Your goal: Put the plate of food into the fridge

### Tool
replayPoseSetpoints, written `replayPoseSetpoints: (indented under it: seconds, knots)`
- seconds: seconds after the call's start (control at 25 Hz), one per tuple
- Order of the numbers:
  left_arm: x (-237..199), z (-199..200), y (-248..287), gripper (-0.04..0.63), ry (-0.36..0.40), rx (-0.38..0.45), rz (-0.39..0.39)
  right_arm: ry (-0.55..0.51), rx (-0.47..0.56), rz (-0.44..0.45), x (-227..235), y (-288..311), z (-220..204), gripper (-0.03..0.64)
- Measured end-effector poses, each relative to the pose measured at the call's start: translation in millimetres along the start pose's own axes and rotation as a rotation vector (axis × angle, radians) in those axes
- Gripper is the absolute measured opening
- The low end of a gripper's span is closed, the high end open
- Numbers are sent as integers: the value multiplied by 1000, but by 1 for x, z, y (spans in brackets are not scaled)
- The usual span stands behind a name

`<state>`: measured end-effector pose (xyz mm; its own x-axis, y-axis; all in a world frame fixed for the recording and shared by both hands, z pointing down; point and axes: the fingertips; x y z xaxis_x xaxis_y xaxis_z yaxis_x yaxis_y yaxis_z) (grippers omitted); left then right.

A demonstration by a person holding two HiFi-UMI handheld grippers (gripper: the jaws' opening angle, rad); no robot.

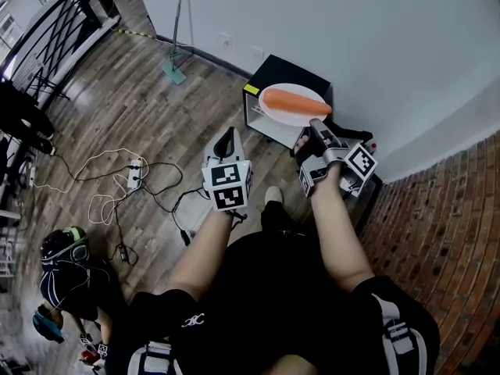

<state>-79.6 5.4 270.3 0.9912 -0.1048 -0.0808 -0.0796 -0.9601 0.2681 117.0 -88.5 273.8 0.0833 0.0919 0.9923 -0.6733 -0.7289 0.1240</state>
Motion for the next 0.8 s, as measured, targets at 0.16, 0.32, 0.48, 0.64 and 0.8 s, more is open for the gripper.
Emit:
replayPoseSetpoints:
  seconds: [0.16,0.32,0.48,0.64,0.8]
  knots:
    - [-5,19,59,-5,1,-14,8,14,-14,15,-6,58,32,29]
    - [-8,38,94,-5,6,4,18,-16,-33,22,-12,91,51,29]
    - [-9,49,151,-5,-3,-10,35,-25,-55,23,-16,133,81,29]
    - [-8,60,189,-5,-4,-7,43,-34,-82,0,-12,164,101,29]
    - [-10,67,219,-5,-1,-14,54,-33,-93,-4,-9,190,118,30]
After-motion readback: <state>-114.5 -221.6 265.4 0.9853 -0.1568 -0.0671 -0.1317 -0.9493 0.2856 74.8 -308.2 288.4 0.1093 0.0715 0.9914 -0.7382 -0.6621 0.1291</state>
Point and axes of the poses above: the fingertips, and each gripper's own axes: y forward along the fingers, x to its right, z out of its top, and after that the axes turned 4 degrees about -z, right-handed
